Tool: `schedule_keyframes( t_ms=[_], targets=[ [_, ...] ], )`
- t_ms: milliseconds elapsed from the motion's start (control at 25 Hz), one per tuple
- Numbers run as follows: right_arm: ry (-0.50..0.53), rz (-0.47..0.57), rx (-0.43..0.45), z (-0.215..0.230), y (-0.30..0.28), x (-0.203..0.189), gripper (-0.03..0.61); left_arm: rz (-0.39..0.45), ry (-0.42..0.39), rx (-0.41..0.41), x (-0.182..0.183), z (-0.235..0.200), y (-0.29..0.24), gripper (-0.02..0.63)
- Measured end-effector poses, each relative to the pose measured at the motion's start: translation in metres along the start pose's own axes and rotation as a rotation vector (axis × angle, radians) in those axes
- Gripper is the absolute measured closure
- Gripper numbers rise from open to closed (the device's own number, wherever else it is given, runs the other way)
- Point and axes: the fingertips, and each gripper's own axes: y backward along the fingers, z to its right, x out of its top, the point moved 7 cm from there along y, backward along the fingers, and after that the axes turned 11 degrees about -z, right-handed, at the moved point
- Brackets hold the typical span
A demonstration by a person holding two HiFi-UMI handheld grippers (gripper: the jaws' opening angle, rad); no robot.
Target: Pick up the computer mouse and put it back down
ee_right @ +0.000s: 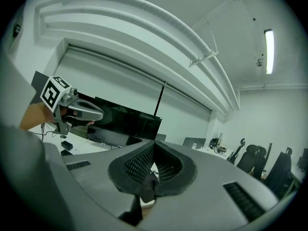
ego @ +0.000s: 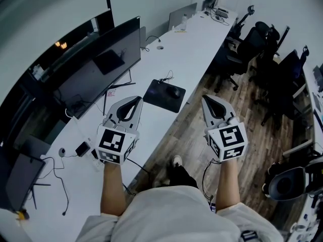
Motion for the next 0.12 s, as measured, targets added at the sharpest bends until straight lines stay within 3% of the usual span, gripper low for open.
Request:
schedule_keyframes(
  t_ms=[120],
  targets=[
    [0.001, -0.003, 0.003, 0.0001, -0.0021, -0.0005, 0.568, -0.003, 0.007, 0.003, -0.0007, -0.0018, -0.0013, 0.598]
  ],
)
